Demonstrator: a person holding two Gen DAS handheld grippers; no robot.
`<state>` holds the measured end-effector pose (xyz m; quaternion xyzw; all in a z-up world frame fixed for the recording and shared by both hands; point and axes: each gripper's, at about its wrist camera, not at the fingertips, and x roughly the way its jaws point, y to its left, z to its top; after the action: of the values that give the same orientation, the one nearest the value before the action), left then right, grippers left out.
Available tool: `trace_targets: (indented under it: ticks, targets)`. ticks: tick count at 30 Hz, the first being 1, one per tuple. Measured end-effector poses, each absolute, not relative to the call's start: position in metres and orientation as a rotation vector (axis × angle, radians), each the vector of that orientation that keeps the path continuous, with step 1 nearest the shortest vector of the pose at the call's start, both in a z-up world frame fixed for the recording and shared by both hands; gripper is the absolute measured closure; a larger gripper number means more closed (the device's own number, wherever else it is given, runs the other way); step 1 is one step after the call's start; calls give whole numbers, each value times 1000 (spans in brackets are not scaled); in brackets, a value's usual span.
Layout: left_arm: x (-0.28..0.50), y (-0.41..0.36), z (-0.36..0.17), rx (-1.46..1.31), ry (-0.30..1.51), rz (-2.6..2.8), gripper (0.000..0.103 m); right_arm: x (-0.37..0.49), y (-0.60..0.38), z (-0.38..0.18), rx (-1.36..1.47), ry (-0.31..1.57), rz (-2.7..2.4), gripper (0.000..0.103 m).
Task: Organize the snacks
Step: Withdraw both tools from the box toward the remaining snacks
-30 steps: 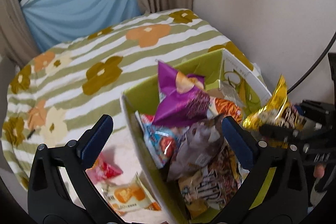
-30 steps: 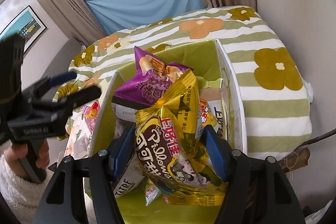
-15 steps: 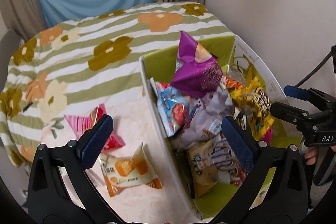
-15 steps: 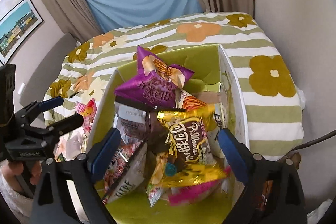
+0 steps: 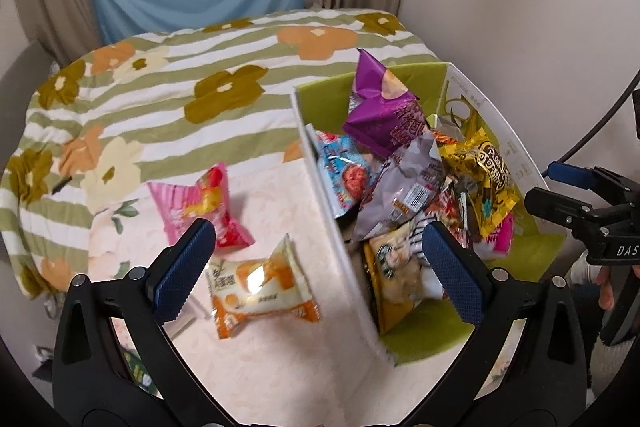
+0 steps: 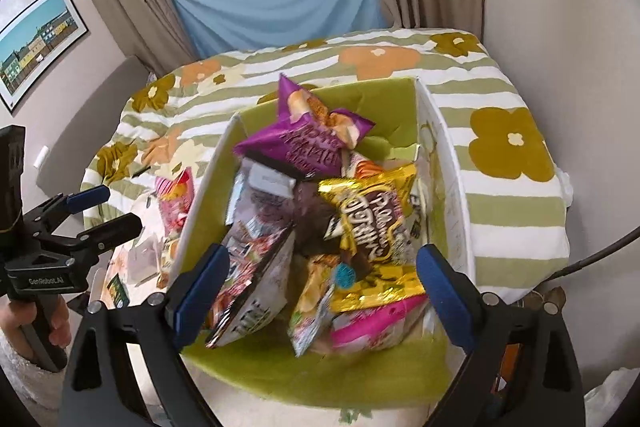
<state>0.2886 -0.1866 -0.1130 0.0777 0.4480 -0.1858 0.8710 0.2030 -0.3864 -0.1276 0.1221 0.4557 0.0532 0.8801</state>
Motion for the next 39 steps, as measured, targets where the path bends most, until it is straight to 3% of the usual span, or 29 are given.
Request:
trace_targets:
  ticks: [12, 23, 31, 39]
  targets:
    - [243, -75, -81, 115, 868, -341, 1, 160, -312, -86, 241, 825, 93, 10]
    - [219, 54, -73, 56, 881, -273, 1, 149, -203, -77, 239, 822, 97, 10]
    - [215, 131, -96, -2, 923, -162, 1, 162, -131, -89, 206, 835, 134, 10]
    - [218, 155, -148, -144, 1050, -49, 1, 200, -80, -122, 165, 939, 264, 10]
